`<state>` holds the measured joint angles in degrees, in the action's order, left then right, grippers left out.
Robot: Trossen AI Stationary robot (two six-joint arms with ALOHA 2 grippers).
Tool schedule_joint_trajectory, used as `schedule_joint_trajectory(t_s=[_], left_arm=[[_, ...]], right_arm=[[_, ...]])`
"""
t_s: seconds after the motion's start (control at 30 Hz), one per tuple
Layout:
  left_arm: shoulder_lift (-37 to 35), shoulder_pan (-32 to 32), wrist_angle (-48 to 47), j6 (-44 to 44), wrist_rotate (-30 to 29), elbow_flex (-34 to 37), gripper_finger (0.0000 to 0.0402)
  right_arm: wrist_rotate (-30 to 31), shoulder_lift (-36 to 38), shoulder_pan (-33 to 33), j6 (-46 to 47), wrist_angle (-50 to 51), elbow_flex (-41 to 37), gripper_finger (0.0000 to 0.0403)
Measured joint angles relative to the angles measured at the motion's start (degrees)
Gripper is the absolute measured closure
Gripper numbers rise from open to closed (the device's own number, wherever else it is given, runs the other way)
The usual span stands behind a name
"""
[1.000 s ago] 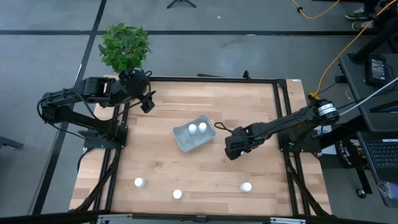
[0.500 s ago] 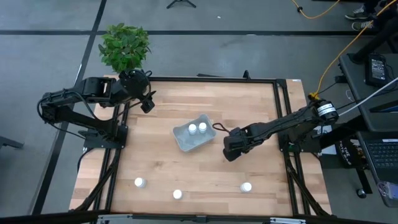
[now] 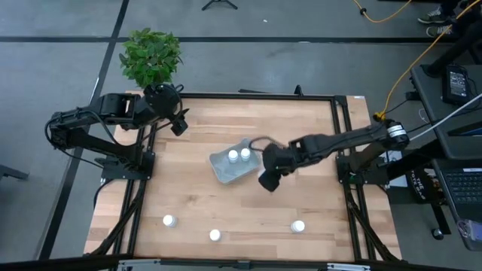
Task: Pick and place pill bottles into a basket
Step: Put the white pill bottle into the white bin
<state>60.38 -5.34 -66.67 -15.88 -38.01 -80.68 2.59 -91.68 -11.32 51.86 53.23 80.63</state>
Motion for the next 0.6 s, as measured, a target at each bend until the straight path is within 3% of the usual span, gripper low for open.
schedule_joint_trajectory(t_s=[0.13, 0.4, 0.6], left_arm=[[0.0, 0.0, 2.22, 0.04, -0.03, 0.0, 0.0137], [0.02, 0.0, 3.22, -0.98, -0.03, 0.0, 0.0137], [0.02, 0.0, 3.23, -1.57, 0.01, 0.0, 0.0137]], right_arm=[[0.61, -3.71, 2.75, -7.79, 4.75, 8.57, 0.0253], [0.41, -17.87, 6.59, -22.66, 13.49, 25.67, 0.0253], [0.28, -25.25, 7.96, -29.57, 16.46, 31.2, 0.0253]])
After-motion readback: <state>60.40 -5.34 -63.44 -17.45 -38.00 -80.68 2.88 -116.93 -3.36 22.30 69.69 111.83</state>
